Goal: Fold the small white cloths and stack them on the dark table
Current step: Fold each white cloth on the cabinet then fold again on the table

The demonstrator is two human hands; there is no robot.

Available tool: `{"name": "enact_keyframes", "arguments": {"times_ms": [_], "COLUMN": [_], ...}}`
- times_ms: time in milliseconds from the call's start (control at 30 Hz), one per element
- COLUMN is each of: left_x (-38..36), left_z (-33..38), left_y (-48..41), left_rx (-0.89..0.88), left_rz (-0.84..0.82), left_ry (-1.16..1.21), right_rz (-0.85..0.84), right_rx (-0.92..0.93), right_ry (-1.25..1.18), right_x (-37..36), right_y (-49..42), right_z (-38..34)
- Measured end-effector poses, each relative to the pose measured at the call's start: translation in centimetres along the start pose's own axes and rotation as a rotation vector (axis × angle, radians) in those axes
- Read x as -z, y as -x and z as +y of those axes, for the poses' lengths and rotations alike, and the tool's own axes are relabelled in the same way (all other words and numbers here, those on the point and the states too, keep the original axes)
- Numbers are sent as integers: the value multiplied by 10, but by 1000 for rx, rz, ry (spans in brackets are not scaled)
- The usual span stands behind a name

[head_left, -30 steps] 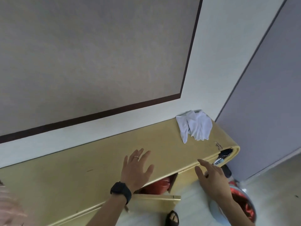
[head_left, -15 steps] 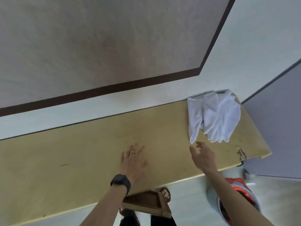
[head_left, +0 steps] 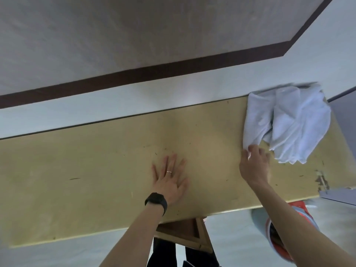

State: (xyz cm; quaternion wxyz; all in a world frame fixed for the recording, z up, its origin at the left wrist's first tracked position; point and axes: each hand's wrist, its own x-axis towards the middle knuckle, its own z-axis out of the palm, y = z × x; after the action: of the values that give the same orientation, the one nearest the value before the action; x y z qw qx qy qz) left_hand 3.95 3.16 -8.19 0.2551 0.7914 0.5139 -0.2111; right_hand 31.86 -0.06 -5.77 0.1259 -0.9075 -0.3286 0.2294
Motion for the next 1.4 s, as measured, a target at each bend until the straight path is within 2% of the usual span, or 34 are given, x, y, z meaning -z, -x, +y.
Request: {"name": "enact_keyframes", "arguments": {"times_ms": [100, 167, 267, 333, 400, 467, 567, 633, 767, 933, 1033, 1167, 1400], "left_x": [17, 42, 97, 140, 180, 214, 243, 251, 256, 258, 261, 261, 250], "left_z": [1, 6, 19, 26, 30, 28, 19, 7, -22, -58, -82, -119, -172], "left_y": [2, 7, 23, 40, 58, 77, 104, 120, 150, 178, 190, 200, 216], "left_rx": [-21, -13, -42, -151, -281, -376, -435, -447, -432, -371, -349, -353, -223], "left_rz": [-90, -129, 74, 216, 255, 192, 7, -29, 2, 220, 354, 428, 381], "left_ry": [19, 132, 429, 559, 620, 681, 744, 738, 775, 708, 474, 127, 225], "right_rz": [71, 73, -51, -181, -295, -352, -357, -338, -311, -285, -250, -187, -160], "right_rx": [241, 387, 531, 606, 638, 675, 749, 786, 825, 874, 913, 929, 875], "right_ry": [-3, 7, -11, 18, 66, 121, 193, 199, 181, 157, 156, 151, 113], "right_x": [23, 47, 88, 115, 139, 158, 178, 186, 191, 180, 171, 162, 138], "right_y": [14, 26, 48, 64, 82, 102, 130, 148, 180, 208, 218, 227, 235], "right_z": [-17, -32, -60, -80, -101, -121, -149, -167, -197, -223, -235, -244, -235]}}
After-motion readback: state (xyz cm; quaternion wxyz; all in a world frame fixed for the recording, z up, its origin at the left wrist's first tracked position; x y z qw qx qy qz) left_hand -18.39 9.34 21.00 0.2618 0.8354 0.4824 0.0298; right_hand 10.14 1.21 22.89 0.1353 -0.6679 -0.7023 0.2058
